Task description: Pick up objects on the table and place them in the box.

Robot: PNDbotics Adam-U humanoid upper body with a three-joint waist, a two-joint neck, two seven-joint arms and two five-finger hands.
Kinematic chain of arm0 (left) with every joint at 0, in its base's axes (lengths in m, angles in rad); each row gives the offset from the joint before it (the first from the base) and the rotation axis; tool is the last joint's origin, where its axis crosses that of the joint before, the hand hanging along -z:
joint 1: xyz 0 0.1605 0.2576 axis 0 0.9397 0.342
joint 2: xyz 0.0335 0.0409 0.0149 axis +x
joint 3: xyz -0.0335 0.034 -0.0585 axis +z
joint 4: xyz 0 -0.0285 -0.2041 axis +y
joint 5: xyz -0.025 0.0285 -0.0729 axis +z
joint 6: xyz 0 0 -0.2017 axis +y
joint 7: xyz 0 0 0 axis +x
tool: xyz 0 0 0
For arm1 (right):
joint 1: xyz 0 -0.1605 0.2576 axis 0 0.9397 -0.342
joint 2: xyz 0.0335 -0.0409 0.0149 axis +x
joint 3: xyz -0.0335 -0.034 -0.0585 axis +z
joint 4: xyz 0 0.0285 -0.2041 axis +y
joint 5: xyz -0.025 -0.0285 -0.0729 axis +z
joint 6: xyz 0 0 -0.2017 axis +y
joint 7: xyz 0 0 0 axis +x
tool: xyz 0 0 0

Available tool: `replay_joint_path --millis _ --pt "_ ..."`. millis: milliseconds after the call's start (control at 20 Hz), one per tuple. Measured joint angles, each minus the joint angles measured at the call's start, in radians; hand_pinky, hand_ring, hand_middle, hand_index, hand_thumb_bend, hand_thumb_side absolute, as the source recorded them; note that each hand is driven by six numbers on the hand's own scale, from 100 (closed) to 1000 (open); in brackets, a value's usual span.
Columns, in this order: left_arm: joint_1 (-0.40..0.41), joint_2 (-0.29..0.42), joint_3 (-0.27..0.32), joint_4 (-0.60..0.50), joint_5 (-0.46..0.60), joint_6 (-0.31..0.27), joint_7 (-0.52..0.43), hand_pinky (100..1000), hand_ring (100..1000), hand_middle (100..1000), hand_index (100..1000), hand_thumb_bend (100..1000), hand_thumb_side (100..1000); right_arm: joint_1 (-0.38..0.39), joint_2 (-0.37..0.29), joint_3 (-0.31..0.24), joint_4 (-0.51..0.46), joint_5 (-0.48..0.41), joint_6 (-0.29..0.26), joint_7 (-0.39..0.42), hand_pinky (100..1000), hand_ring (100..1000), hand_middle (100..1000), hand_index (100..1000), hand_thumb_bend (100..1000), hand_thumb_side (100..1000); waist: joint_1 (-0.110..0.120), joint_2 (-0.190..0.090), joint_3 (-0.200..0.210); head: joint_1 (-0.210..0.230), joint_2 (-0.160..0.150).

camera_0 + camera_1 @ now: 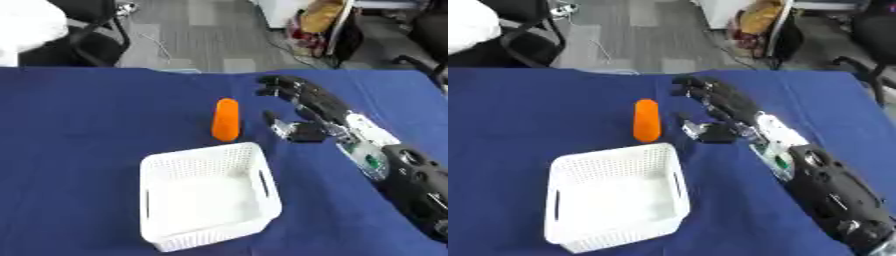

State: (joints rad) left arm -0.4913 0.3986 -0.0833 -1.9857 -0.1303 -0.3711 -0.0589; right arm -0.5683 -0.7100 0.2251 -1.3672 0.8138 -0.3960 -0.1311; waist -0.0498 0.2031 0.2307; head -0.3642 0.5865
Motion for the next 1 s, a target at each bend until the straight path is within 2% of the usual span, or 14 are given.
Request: replay_joint_path --millis 50,350,400,1000 --pt "-0.004 -0.003 0.0 0.0 0.001 -0.002 0.0 898 798 879 861 165 943 -0.007 -0.001 0.002 0.005 0.009 -0.003 -0.003 842 818 897 859 174 1000 0.0 0.004 0.004 -0.004 -0.005" --pt "-0.029 -0.011 -0.003 0.0 0.005 -0.007 -0.004 898 799 879 861 166 942 -0.048 -0.002 0.01 0.03 0.043 -0.022 -0.027 851 827 911 864 314 1000 0.001 0.024 0.024 -0.023 -0.021" --pt "-0.033 -0.015 -0.004 0.0 0.006 -0.007 -0.004 898 799 879 861 166 942 -0.057 -0.002 0.01 0.034 0.043 -0.027 -0.033 854 828 914 869 366 1000 0.001 0.027 0.027 -0.025 -0.024" --pt "-0.086 -0.049 -0.025 0.0 0.032 -0.021 -0.024 898 799 879 861 168 941 -0.091 -0.029 0.009 0.086 0.082 -0.082 -0.093 870 835 915 871 380 1000 -0.007 0.051 0.071 -0.068 -0.043"
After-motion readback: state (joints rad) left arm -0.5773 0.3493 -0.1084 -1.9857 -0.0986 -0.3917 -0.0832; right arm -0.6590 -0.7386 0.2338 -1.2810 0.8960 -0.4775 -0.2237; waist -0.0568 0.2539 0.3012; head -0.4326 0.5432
